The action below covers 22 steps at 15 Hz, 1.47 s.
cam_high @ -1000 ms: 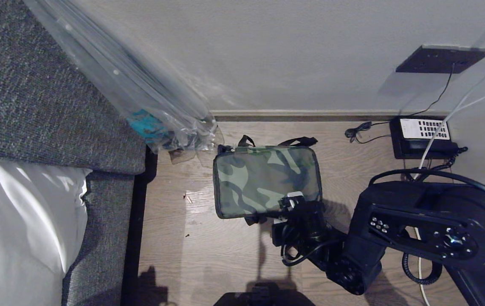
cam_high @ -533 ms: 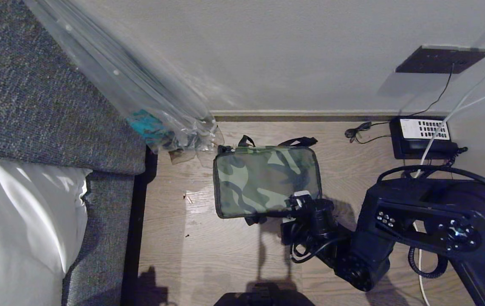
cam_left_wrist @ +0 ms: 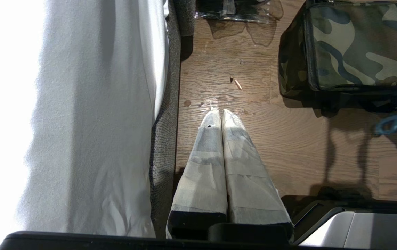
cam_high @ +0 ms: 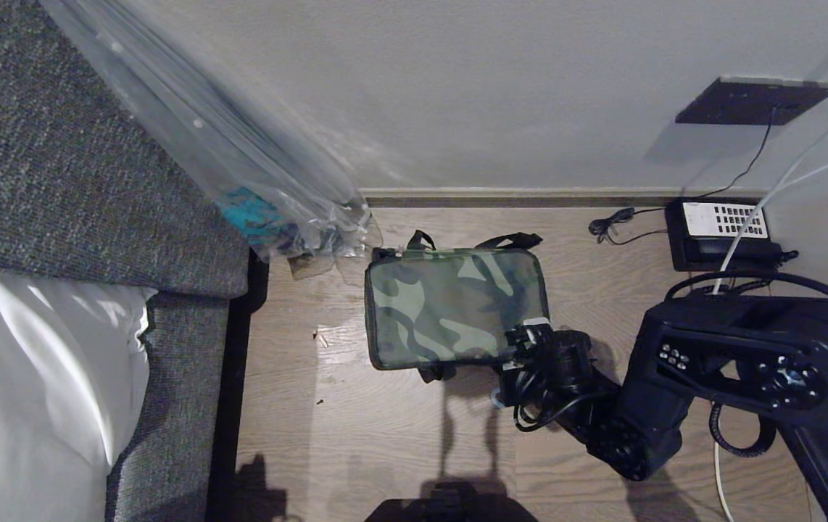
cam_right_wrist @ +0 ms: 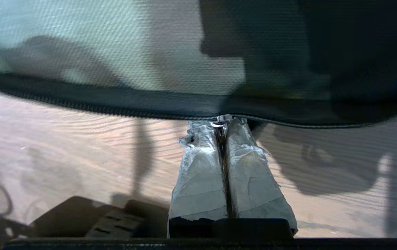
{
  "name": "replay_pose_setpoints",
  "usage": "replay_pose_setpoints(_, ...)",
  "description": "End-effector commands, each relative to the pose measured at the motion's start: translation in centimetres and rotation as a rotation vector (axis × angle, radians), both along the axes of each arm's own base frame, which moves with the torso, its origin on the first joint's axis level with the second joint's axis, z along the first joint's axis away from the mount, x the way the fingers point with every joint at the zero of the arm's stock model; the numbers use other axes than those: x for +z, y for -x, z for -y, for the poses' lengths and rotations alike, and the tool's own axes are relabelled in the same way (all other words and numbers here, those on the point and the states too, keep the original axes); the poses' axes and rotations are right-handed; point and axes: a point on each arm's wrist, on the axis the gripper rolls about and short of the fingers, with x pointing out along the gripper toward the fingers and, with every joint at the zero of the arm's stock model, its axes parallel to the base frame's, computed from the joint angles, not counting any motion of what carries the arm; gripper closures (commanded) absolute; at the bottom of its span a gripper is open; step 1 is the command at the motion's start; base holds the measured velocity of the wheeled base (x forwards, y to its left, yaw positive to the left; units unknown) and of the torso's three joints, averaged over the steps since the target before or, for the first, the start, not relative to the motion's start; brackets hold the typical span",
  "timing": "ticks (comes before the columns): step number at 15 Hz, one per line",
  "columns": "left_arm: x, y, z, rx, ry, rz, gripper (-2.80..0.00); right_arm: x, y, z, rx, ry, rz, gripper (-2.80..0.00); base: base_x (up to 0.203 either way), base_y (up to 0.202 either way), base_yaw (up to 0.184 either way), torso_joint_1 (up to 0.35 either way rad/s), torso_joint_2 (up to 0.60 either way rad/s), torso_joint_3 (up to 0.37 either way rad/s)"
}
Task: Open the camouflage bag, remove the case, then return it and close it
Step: Open the top of the storage box
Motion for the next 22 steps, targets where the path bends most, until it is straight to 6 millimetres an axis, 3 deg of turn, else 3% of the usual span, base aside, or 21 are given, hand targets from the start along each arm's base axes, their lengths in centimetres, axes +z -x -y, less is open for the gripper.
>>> replay_pose_setpoints(1,0.0,0.0,0.0,0.0,0.001,0.001,0.0,0.5,-0.3,0.8,-0.021,-0.006,0.012,0.0,0.0,0.0,0.0,0.0,0.0,0.0)
replay_pose_setpoints(6,0.0,0.0,0.0,0.0,0.0,0.001,0.0,1.4,-1.1,2.5,-0.038,0.016,0.032,0.0,0.0,0.0,0.0,0.0,0.0,0.0)
replay_pose_setpoints(20,0.0,0.0,0.0,0.0,0.0,0.001,0.0,0.6,-1.4,4.7,-0.082,0.049,-0.009,0.0,0.0,0.0,0.0,0.0,0.0,0.0)
replay_pose_setpoints(21,0.0,0.0,0.0,0.0,-0.001,0.001,0.0,0.6,-1.4,4.8,-0.084,0.047,-0.009,-2.8,0.0,0.0,0.0,0.0,0.0,0.0)
replay_pose_setpoints(22,0.0,0.0,0.0,0.0,-0.001,0.001,0.0,0.6,-1.4,4.7,-0.077,0.046,-0.01,-2.8,0.0,0.0,0.0,0.0,0.0,0.0)
